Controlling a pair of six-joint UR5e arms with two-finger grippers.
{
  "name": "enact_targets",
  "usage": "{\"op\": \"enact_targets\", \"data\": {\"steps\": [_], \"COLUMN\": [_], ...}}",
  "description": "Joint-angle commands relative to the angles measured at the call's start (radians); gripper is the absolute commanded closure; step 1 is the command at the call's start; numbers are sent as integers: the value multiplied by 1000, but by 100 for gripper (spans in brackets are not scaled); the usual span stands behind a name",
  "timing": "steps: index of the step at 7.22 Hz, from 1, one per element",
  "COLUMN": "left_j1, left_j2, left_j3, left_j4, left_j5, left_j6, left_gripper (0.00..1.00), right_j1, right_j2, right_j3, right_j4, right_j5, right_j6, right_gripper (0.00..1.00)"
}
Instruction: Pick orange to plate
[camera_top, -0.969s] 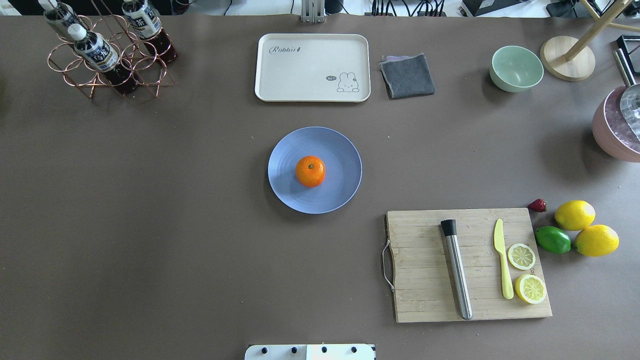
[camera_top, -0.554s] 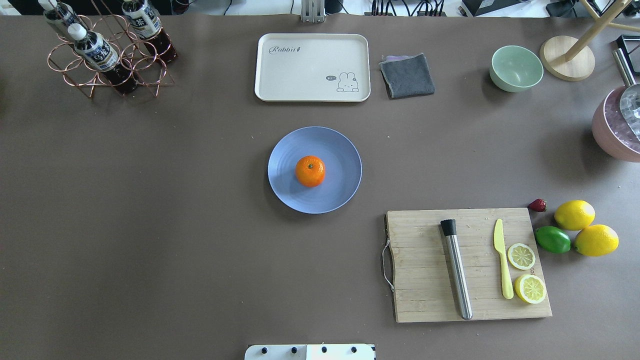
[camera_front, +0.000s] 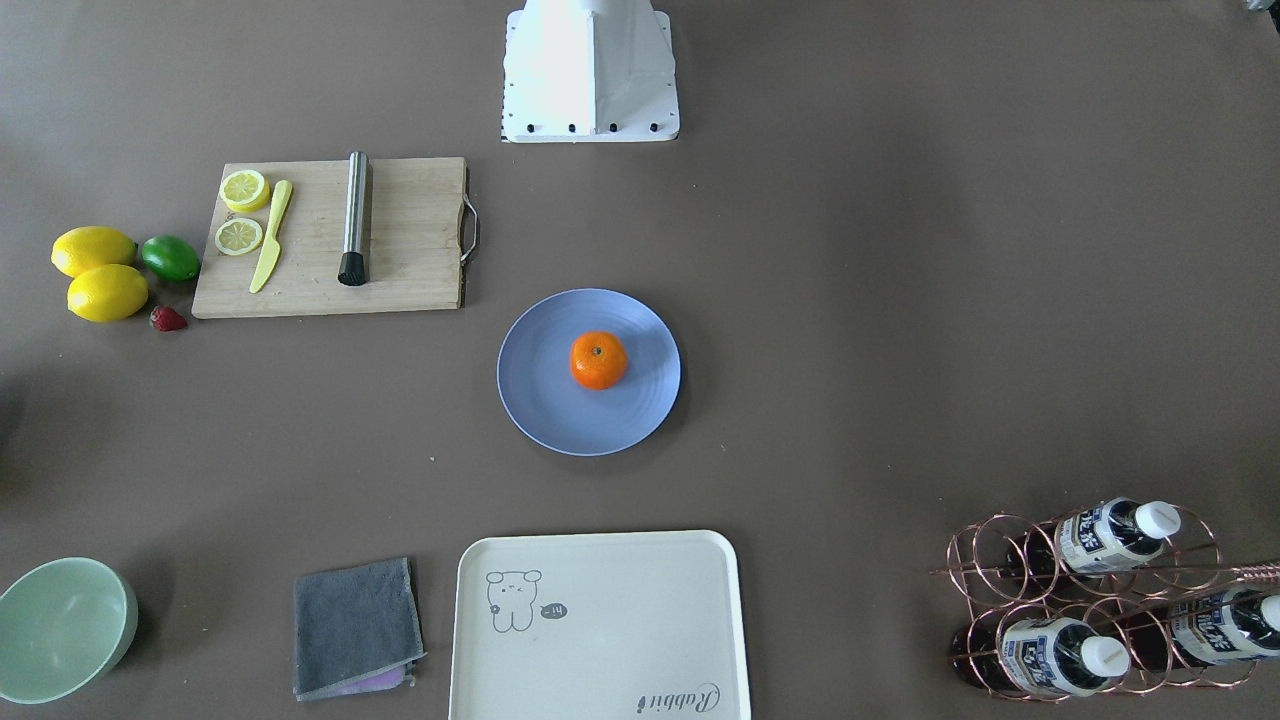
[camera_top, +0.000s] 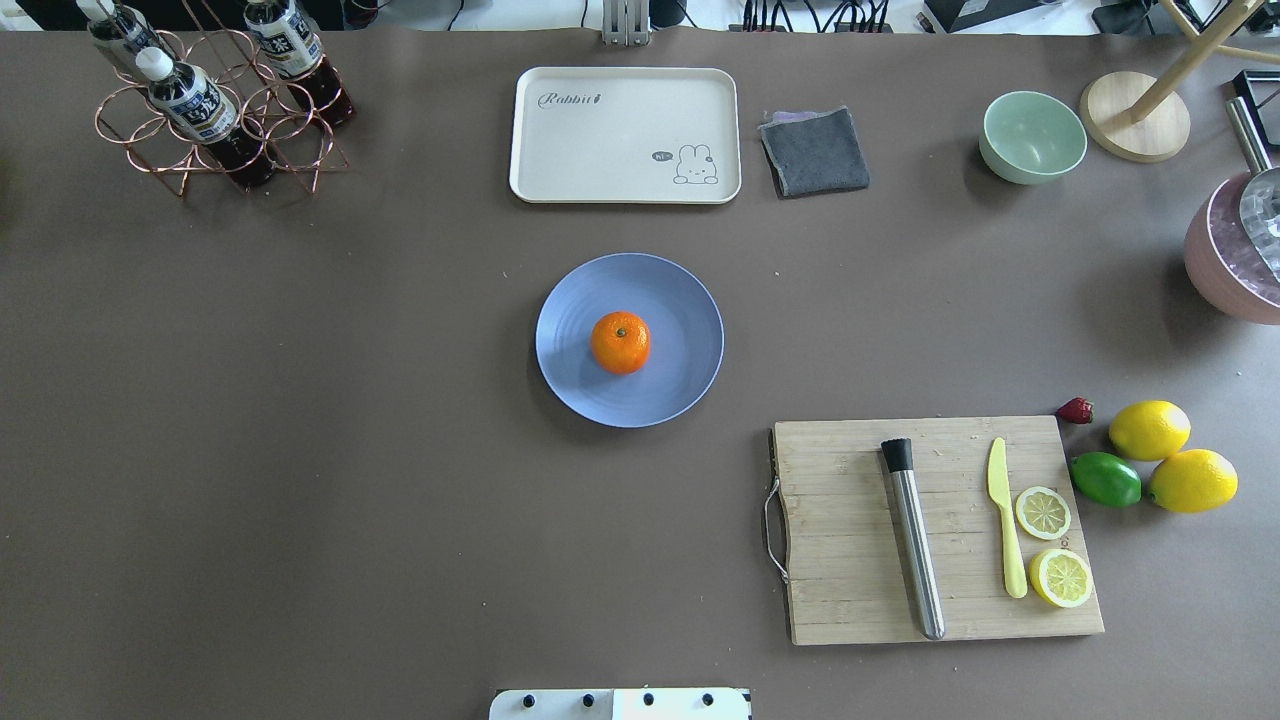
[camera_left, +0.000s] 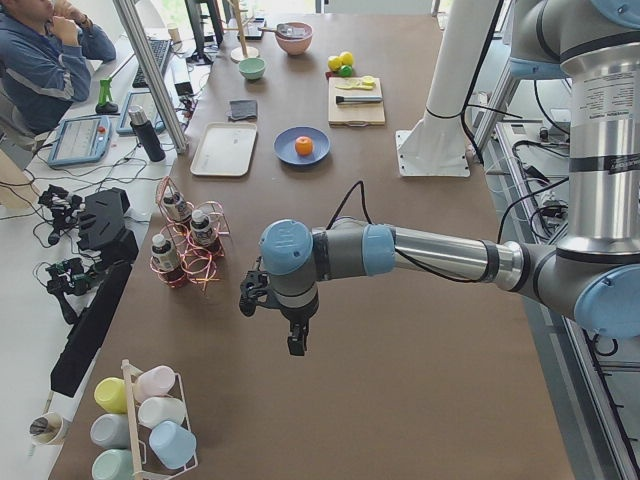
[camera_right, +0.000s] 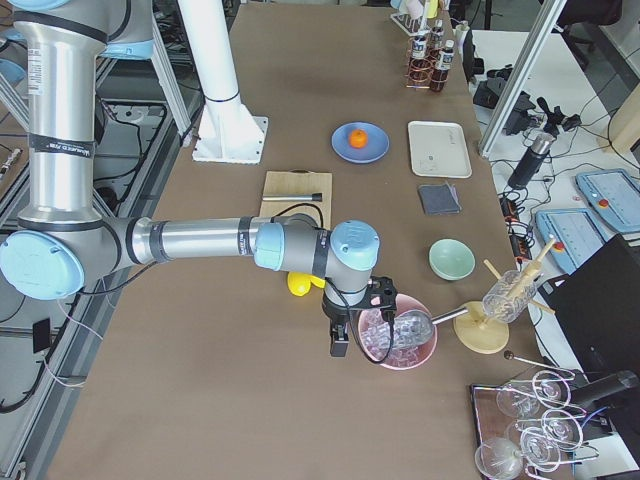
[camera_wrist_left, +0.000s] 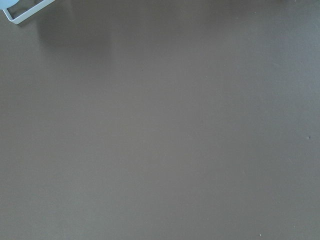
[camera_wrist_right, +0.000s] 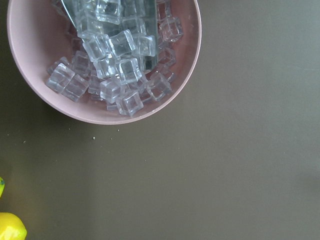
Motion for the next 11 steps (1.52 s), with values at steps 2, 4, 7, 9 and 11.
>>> {"op": "enact_targets", "data": {"steps": [2,4,7,9,11], "left_j1": [-1,-1,-1,-1,-1], "left_j2": [-2,-2,-2,-2,-2], "left_j3": [3,3,3,3,3], "left_j4": [0,0,-2,-2,-2], "left_j5": [-3,-6,-6,-6,-8], "left_j6": [-1,-1,0,0,0], "left_gripper": [2,2,2,2,2], "right_j1": [0,0,0,0,0], "right_j2": [1,0,-1,-1,-1], "right_j3": [-5,-6,-6,-6,-6], "right_j4": [1,1,1,1,0], "right_j5": [0,9,22,25,29], "right_j6": [0,0,0,0,0], "right_gripper": [0,0,0,0,0]}}
